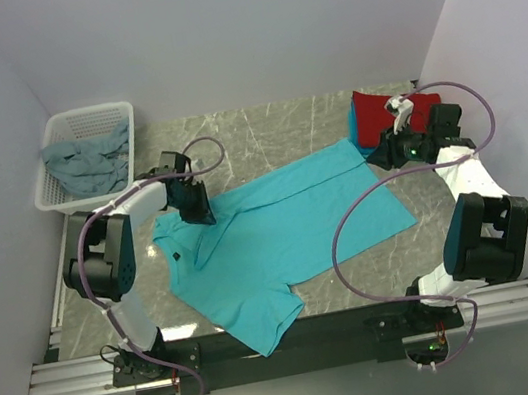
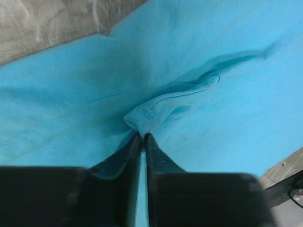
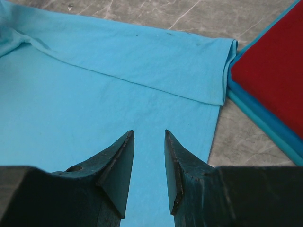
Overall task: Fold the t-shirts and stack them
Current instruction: Fold the tshirt
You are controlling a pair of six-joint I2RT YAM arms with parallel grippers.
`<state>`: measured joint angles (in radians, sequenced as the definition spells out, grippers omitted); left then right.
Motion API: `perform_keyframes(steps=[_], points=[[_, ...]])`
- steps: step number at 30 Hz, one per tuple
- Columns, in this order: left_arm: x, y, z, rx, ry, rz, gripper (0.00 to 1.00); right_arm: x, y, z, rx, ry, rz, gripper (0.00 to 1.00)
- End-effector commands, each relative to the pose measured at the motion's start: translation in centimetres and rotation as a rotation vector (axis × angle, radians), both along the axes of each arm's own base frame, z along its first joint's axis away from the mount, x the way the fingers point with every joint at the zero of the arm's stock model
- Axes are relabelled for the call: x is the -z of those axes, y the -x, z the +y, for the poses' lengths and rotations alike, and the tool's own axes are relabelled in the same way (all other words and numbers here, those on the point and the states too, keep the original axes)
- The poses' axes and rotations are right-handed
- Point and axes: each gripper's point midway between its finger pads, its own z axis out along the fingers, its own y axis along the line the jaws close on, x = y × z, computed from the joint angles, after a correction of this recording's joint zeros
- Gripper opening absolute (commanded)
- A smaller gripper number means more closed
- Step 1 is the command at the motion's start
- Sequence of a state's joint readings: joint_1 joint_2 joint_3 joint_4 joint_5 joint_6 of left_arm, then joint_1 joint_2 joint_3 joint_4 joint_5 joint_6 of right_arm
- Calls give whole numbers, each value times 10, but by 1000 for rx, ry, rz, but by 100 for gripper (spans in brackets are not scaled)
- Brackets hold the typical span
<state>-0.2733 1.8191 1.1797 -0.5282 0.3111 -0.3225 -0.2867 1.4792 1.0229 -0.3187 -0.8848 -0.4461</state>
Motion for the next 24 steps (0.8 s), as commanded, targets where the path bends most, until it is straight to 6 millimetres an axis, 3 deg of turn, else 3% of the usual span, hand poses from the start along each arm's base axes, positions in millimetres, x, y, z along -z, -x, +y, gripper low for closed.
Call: perform_keyframes(steps=[1, 5, 14, 17, 21, 24], points=[[-19, -4, -7, 27, 19, -41, 9, -19, -2, 0, -11, -12, -53, 39], [-31, 2, -19, 51, 60, -47, 1, -20, 0, -1, -7, -20, -56, 40], [-47, 25, -59, 116, 121, -60, 1, -23, 1, -5, -1, -28, -66, 40], [-47, 34, -71, 135, 115, -60, 11, -24, 1, -5, -1, -32, -66, 40], [-39, 52, -87, 199, 117, -25, 37, -24, 1, -7, 4, -34, -65, 40], [-39, 66, -100, 263, 153, 4, 41, -25, 1, -6, -1, -35, -69, 40]])
